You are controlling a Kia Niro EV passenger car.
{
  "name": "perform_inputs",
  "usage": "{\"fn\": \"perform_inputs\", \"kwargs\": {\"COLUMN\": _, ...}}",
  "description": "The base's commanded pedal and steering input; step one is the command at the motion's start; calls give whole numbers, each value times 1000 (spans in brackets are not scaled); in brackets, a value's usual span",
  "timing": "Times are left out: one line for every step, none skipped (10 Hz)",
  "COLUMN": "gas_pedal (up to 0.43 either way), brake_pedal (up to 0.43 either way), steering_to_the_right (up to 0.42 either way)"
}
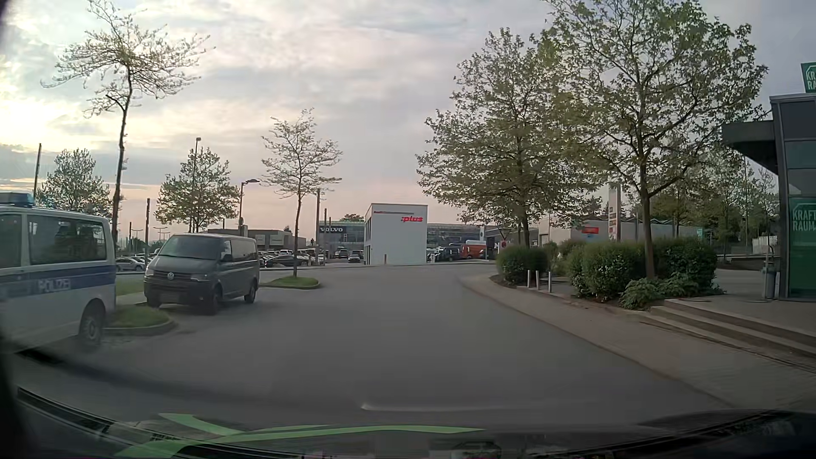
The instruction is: Follow the waypoints while adhering to traffic rules and regulations
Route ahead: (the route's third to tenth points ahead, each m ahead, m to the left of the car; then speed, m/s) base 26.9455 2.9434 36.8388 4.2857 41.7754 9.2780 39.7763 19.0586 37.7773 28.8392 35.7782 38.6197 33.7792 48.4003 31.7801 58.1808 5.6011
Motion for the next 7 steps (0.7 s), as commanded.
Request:
{"fn": "perform_inputs", "kwargs": {"gas_pedal": 28, "brake_pedal": 0, "steering_to_the_right": 30}}
{"fn": "perform_inputs", "kwargs": {"gas_pedal": 28, "brake_pedal": 0, "steering_to_the_right": 21}}
{"fn": "perform_inputs", "kwargs": {"gas_pedal": 28, "brake_pedal": 0, "steering_to_the_right": 14}}
{"fn": "perform_inputs", "kwargs": {"gas_pedal": 28, "brake_pedal": 0, "steering_to_the_right": 11}}
{"fn": "perform_inputs", "kwargs": {"gas_pedal": 28, "brake_pedal": 0, "steering_to_the_right": 7}}
{"fn": "perform_inputs", "kwargs": {"gas_pedal": 28, "brake_pedal": 0, "steering_to_the_right": 3}}
{"fn": "perform_inputs", "kwargs": {"gas_pedal": 28, "brake_pedal": 0, "steering_to_the_right": 0}}
